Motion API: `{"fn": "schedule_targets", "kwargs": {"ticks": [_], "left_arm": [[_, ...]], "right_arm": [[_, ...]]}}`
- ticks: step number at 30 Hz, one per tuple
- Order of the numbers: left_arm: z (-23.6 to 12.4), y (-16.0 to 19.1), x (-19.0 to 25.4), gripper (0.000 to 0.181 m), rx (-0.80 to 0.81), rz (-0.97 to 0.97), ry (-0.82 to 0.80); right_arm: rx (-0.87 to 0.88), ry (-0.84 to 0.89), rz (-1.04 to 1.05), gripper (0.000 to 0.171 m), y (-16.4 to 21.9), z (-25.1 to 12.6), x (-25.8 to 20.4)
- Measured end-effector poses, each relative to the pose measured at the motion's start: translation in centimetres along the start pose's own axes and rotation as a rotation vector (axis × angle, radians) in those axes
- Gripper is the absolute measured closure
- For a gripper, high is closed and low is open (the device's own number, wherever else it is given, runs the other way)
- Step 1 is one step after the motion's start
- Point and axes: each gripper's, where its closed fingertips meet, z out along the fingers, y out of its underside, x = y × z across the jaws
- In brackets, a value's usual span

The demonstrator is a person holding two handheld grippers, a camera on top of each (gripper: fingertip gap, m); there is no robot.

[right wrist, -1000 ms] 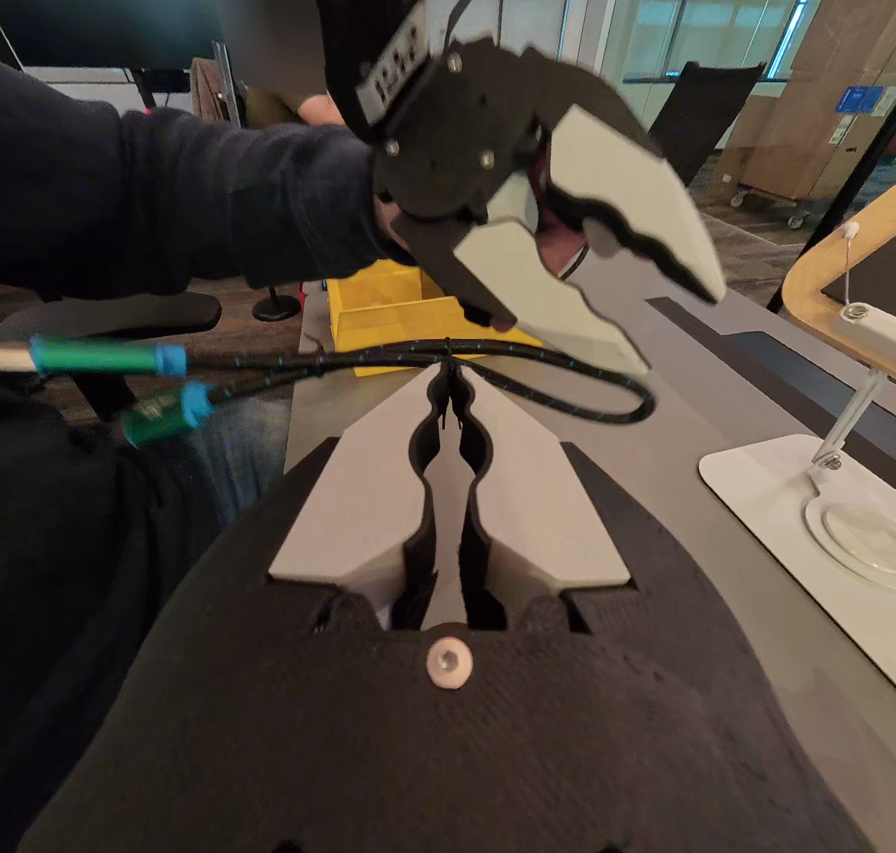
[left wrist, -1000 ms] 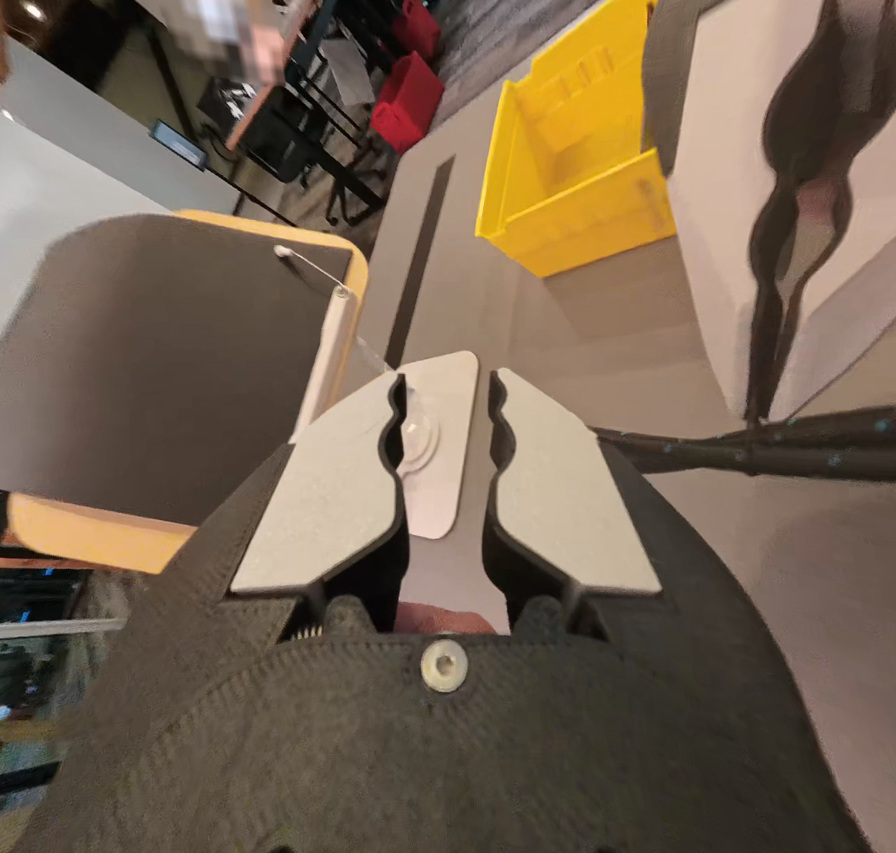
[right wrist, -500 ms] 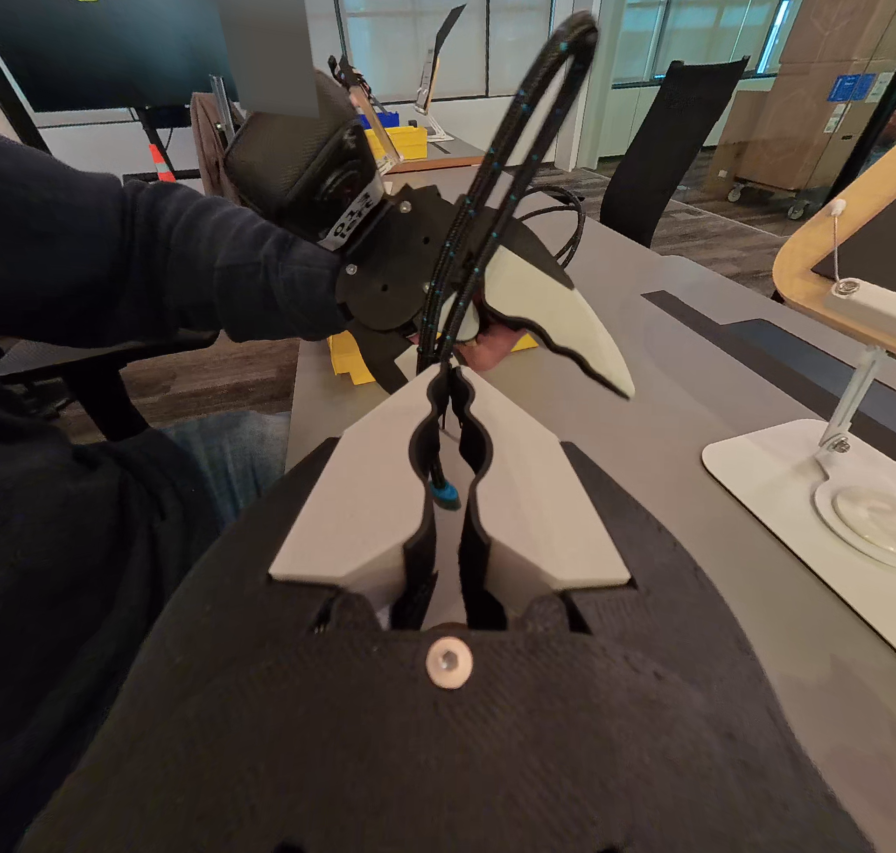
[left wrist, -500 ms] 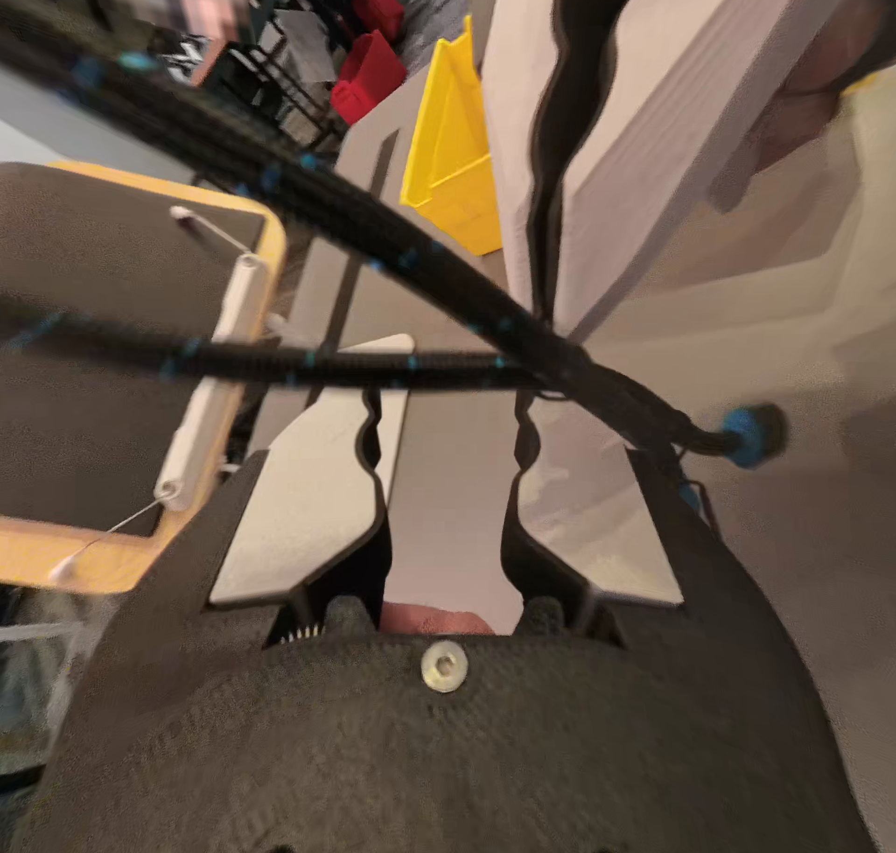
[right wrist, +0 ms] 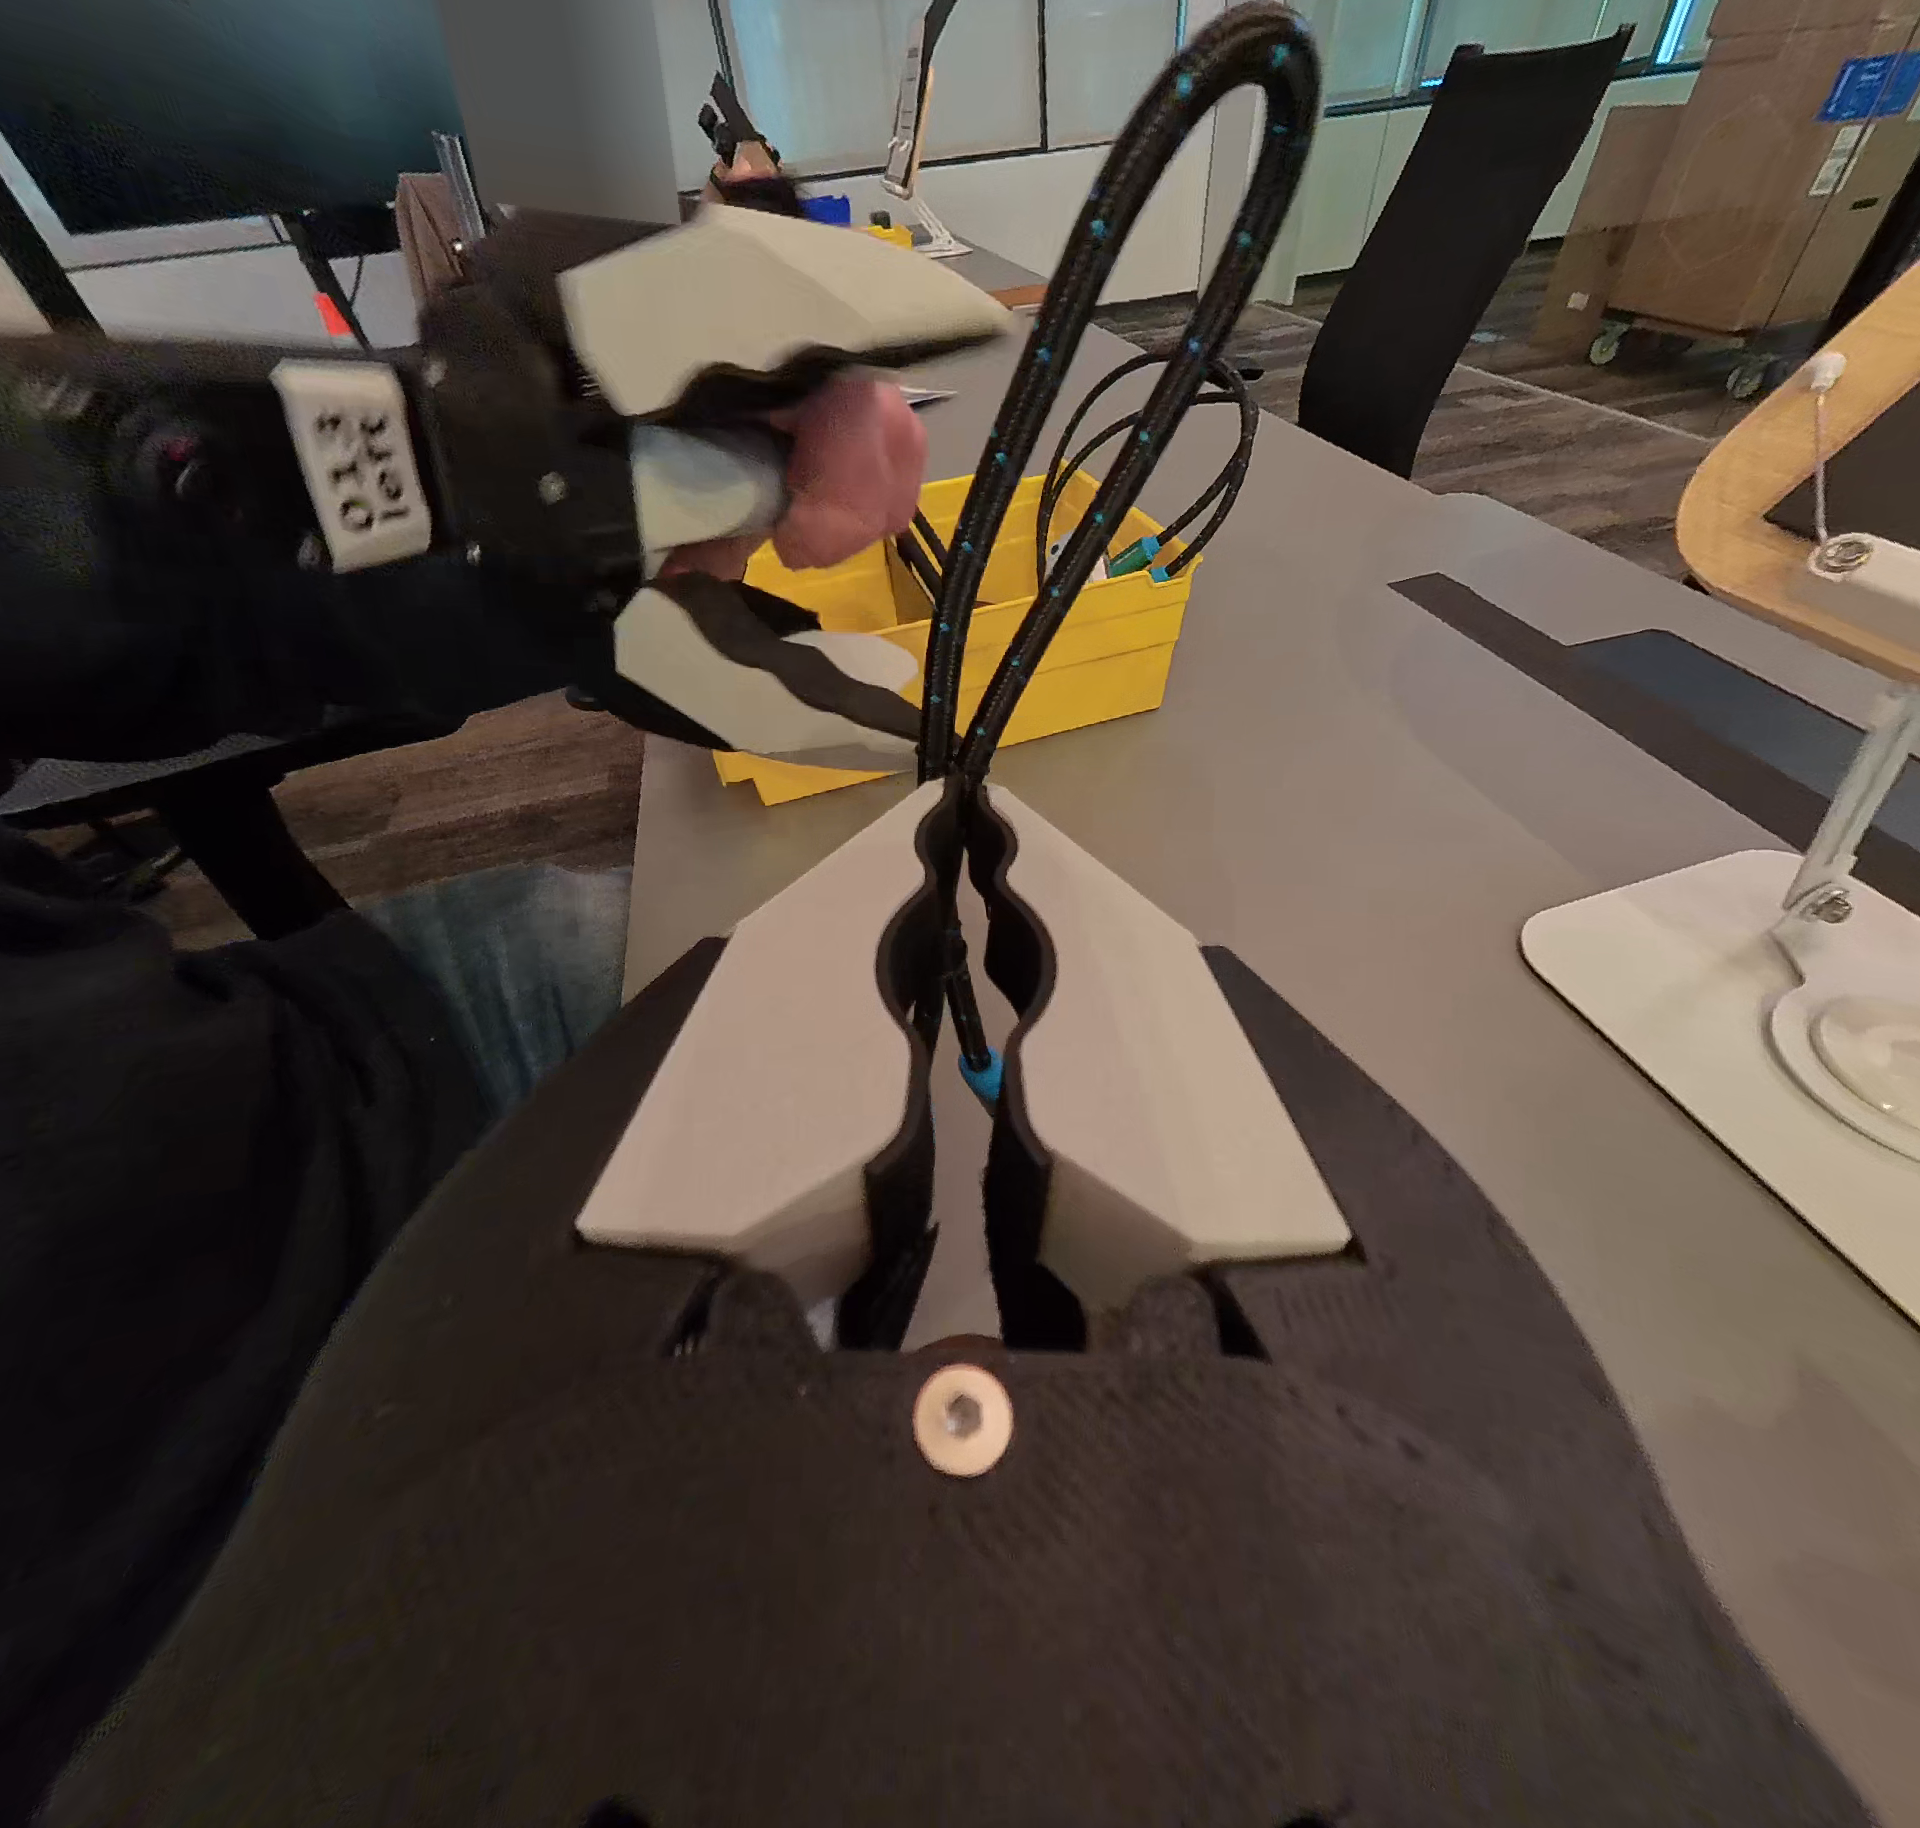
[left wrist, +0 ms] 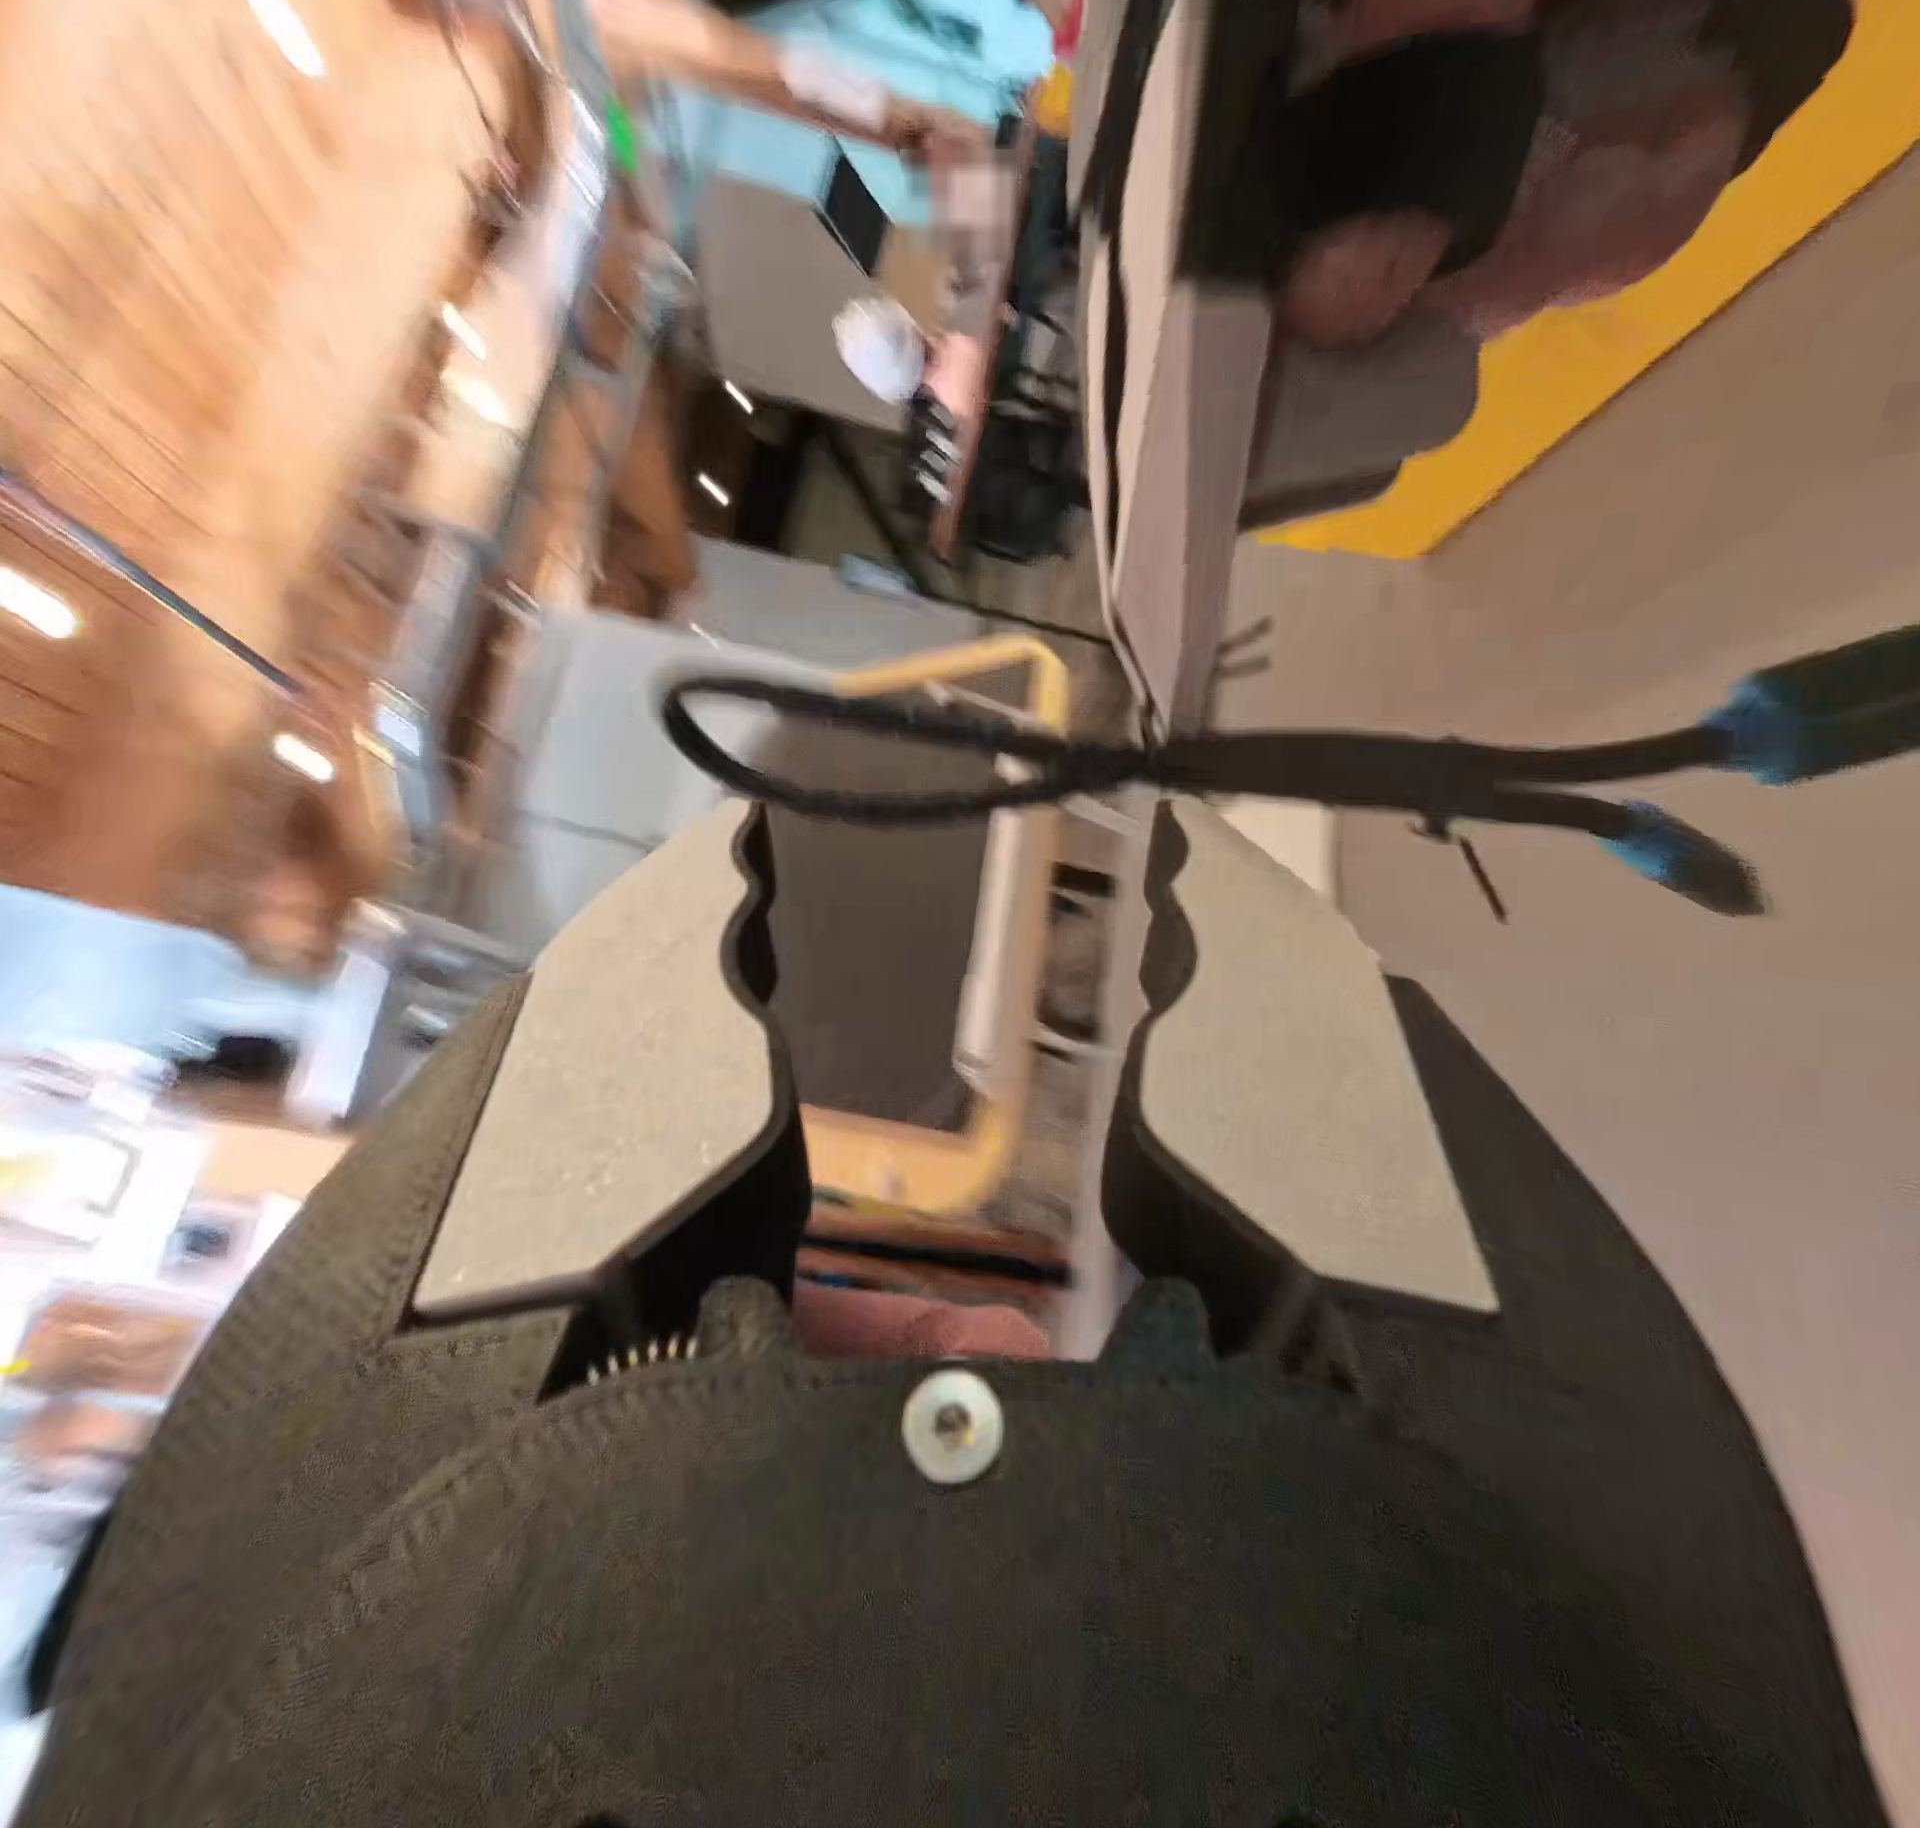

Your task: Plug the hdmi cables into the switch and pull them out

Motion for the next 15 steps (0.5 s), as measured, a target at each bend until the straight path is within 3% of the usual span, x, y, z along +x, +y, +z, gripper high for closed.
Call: {"fn": "schedule_targets", "kwargs": {"ticks": [2,6,9,11,15], "left_arm": [[-0.6,-1.8,-0.3,0.111,0.043,0.205,-0.068],[-1.4,-4.2,0.7,0.119,0.148,0.260,0.055],[-1.5,-5.3,-0.3,0.124,0.170,0.086,0.162],[-0.8,-5.7,-2.1,0.130,0.163,-0.018,0.133],[2.0,-2.6,-3.5,0.134,0.036,-0.181,0.135]], "right_arm": [[0.003,-0.011,0.030,0.171,0.0,-0.1,0.0],[-0.040,-0.011,0.013,0.171,0.7,0.1,-0.1],[-0.058,-0.011,-0.009,0.171,0.9,0.5,-0.4],[-0.063,-0.019,-0.035,0.171,0.9,0.8,-0.8],[-0.054,-0.036,-0.090,0.171,0.4,1.0,-1.8]]}}
